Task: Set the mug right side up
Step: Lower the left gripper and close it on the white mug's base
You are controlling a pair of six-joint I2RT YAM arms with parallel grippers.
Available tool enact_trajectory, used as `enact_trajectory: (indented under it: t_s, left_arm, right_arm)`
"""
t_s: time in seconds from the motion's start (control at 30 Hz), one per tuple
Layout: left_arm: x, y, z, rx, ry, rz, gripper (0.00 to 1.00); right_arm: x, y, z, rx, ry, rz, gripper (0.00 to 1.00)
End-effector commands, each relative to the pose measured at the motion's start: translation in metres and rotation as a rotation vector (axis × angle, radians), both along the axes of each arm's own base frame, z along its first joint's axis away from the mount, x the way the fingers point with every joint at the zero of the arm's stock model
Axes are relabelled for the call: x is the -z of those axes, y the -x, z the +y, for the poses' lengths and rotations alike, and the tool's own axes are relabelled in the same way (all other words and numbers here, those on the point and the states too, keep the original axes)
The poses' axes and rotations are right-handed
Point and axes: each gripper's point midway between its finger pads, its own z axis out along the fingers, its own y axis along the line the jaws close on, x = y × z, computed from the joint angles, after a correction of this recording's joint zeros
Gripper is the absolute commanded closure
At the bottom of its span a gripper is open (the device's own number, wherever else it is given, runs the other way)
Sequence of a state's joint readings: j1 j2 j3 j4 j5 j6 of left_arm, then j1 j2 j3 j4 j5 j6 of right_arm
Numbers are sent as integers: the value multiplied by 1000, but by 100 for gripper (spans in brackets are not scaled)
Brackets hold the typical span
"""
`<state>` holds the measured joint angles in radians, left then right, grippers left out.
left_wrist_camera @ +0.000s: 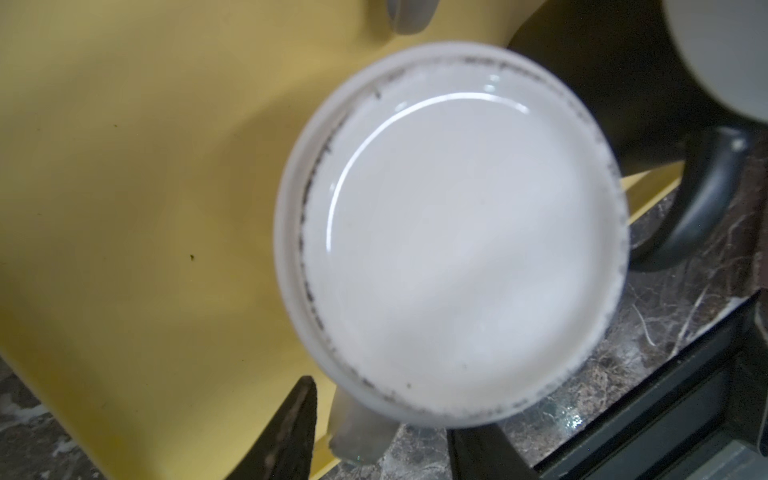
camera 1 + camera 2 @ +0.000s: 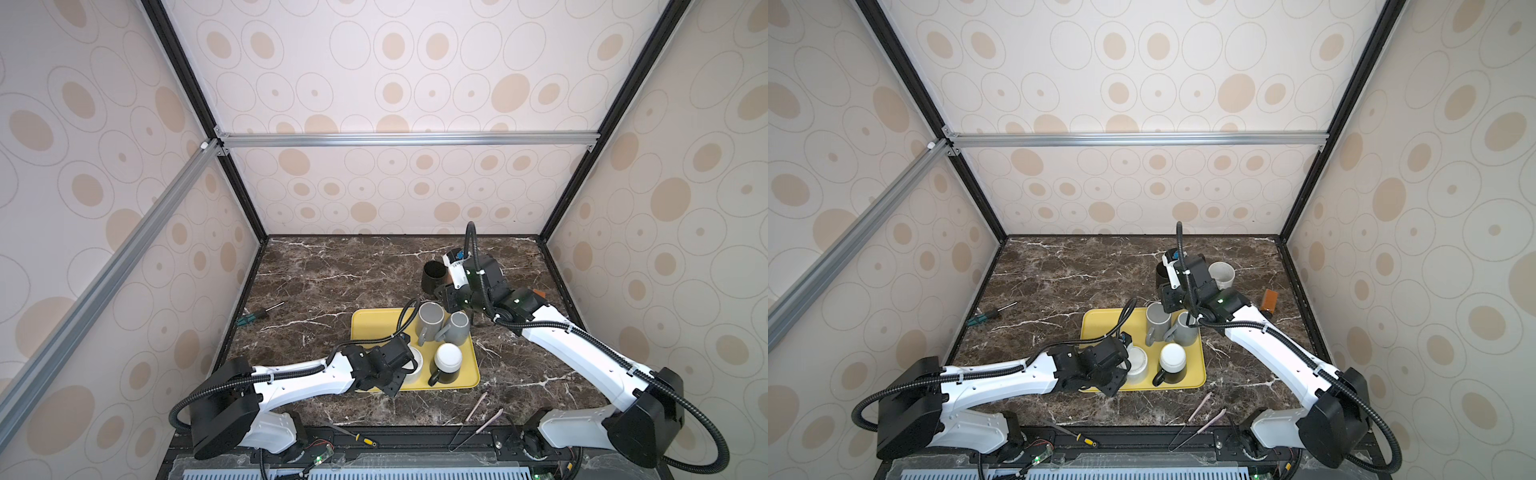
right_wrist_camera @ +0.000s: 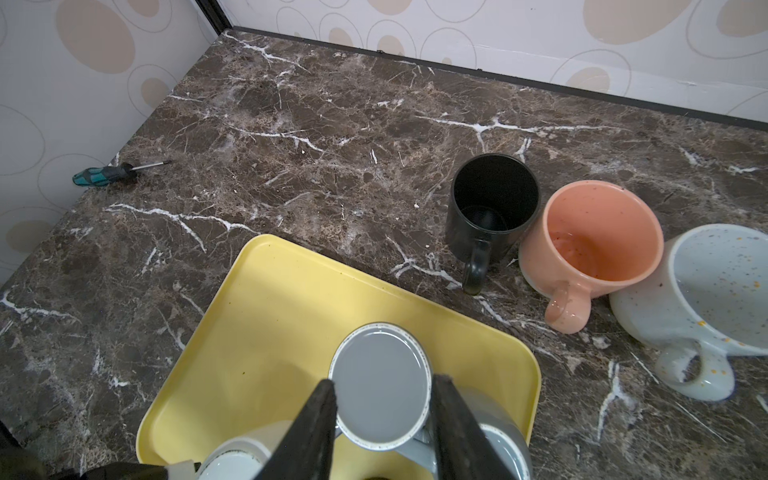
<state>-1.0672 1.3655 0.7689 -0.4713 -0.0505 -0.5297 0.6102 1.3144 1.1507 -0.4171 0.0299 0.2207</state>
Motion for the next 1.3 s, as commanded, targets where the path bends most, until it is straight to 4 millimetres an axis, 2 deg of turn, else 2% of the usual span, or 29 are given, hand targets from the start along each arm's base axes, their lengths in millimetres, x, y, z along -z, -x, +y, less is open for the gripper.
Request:
enact_trajectory:
  t_s: [0.0,0.3,0.53,0.73,1.07,1.27]
  left_arm:
    - [-9,-13,-3,-3,-7,-47,54]
    - [-6,-20,2,-3,-43,-73,62]
    - [-12,-22,2,-10,-28,-88,64]
    - [-9,-18,-3,3,-6,-63,71]
    - [-13,-10,-5,7,34,-30,69]
    - [-16,-12,-6,15,39,-46,68]
  right_arm:
    - [-10,0,-2,4,-3,-35,60]
    - [-13,1,-5,18,-14,-49,60]
    - [-13,1,-6,23,-21,-43,61]
    - [-12,1,-4,23,-24,-37,61]
    - [-10,-1,-4,29,-23,-33,61]
    - [-6,-1,-4,30,-17,-24,61]
